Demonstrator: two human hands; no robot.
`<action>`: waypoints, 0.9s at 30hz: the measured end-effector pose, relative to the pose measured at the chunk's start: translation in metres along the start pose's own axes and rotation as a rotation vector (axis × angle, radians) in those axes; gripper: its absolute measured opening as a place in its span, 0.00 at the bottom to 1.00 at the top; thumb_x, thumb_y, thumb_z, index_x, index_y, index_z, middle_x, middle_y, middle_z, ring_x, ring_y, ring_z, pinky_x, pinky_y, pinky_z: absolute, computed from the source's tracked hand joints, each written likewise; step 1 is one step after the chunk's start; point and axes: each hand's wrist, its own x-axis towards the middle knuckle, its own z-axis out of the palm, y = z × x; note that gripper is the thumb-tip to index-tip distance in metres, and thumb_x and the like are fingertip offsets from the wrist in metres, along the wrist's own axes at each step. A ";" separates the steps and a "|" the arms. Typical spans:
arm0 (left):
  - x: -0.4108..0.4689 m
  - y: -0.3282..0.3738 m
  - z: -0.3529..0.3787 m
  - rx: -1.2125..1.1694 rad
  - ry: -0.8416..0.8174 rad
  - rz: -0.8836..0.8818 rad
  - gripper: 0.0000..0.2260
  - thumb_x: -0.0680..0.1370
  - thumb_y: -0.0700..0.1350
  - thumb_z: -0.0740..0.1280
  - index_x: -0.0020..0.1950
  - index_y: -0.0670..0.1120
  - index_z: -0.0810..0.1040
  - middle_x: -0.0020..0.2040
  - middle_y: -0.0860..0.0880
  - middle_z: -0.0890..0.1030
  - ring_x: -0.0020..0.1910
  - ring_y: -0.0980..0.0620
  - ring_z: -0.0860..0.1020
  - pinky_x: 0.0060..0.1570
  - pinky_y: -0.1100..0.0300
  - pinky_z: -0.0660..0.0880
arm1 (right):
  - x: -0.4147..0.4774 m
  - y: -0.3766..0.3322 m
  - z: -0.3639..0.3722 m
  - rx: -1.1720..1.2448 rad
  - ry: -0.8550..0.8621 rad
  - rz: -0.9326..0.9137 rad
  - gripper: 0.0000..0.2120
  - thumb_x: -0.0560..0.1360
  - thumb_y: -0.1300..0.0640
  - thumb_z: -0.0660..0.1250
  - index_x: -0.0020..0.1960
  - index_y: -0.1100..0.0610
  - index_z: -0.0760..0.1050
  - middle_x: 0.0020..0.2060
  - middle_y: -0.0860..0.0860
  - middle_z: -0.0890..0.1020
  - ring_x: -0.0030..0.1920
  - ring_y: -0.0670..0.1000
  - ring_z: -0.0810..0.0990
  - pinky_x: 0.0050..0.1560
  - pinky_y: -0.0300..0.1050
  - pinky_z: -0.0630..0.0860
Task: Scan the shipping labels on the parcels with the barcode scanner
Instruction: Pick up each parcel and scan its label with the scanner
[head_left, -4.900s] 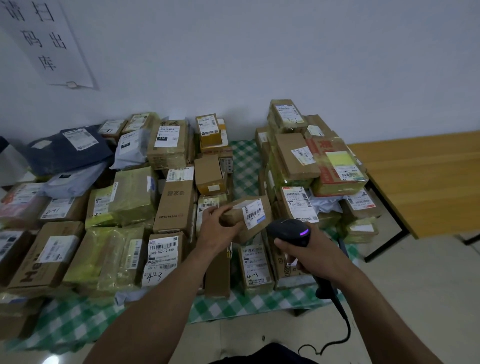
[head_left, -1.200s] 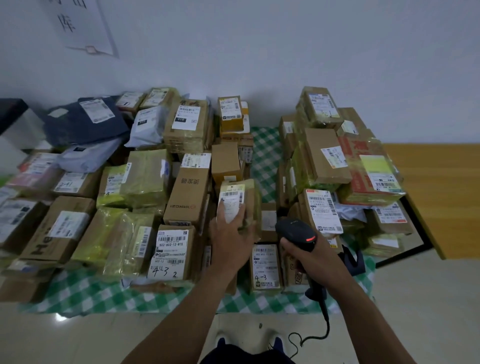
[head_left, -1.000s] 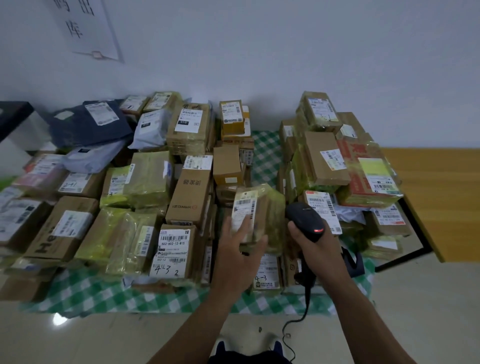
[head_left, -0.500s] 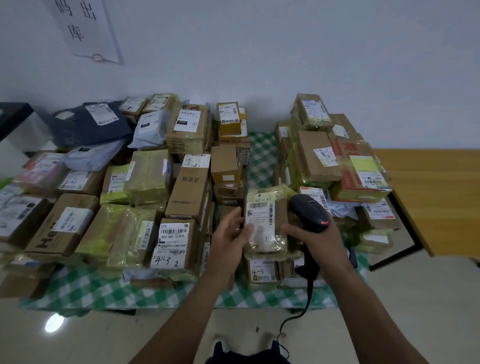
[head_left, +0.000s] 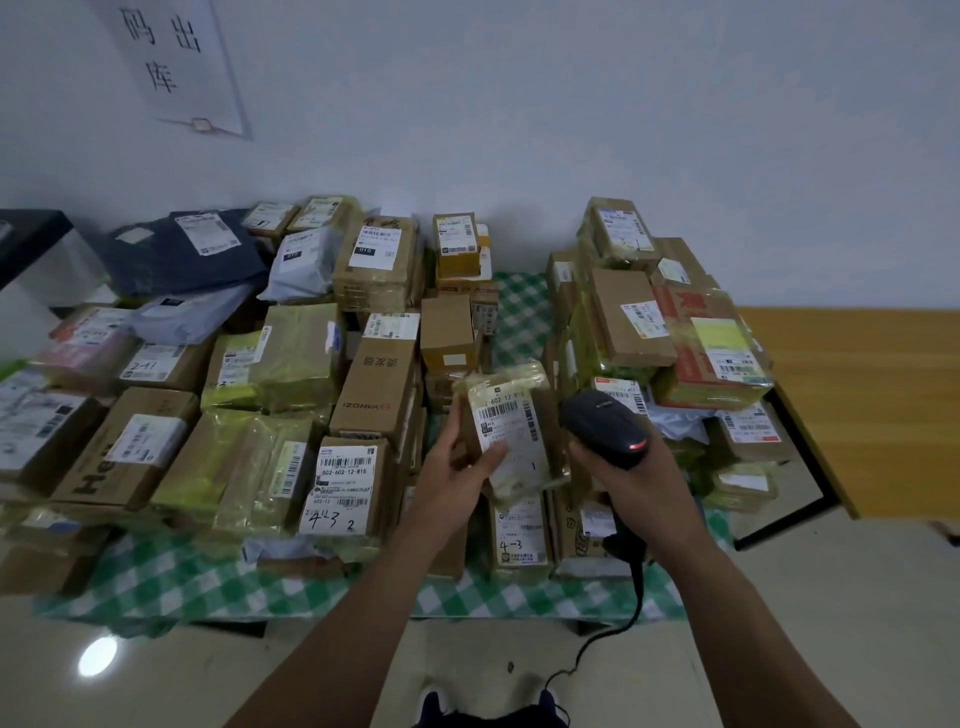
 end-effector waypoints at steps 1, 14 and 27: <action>0.005 -0.003 0.003 0.016 0.025 0.023 0.38 0.79 0.44 0.74 0.82 0.63 0.58 0.60 0.62 0.83 0.60 0.64 0.80 0.58 0.61 0.80 | 0.000 -0.001 0.000 -0.063 -0.029 0.005 0.22 0.75 0.51 0.78 0.65 0.46 0.75 0.41 0.46 0.86 0.37 0.44 0.85 0.43 0.51 0.84; 0.059 -0.044 0.013 0.194 0.113 0.140 0.42 0.74 0.58 0.74 0.84 0.59 0.56 0.69 0.51 0.79 0.67 0.54 0.79 0.66 0.50 0.78 | -0.004 -0.021 0.005 -0.145 -0.292 0.088 0.09 0.80 0.57 0.73 0.58 0.50 0.78 0.34 0.51 0.84 0.30 0.47 0.82 0.31 0.36 0.75; 0.049 -0.043 0.008 0.094 0.109 0.110 0.35 0.79 0.42 0.74 0.81 0.59 0.62 0.67 0.53 0.82 0.66 0.53 0.80 0.65 0.43 0.78 | 0.003 -0.019 -0.002 -0.129 -0.302 0.075 0.09 0.80 0.56 0.73 0.59 0.48 0.78 0.37 0.55 0.87 0.33 0.52 0.83 0.32 0.41 0.76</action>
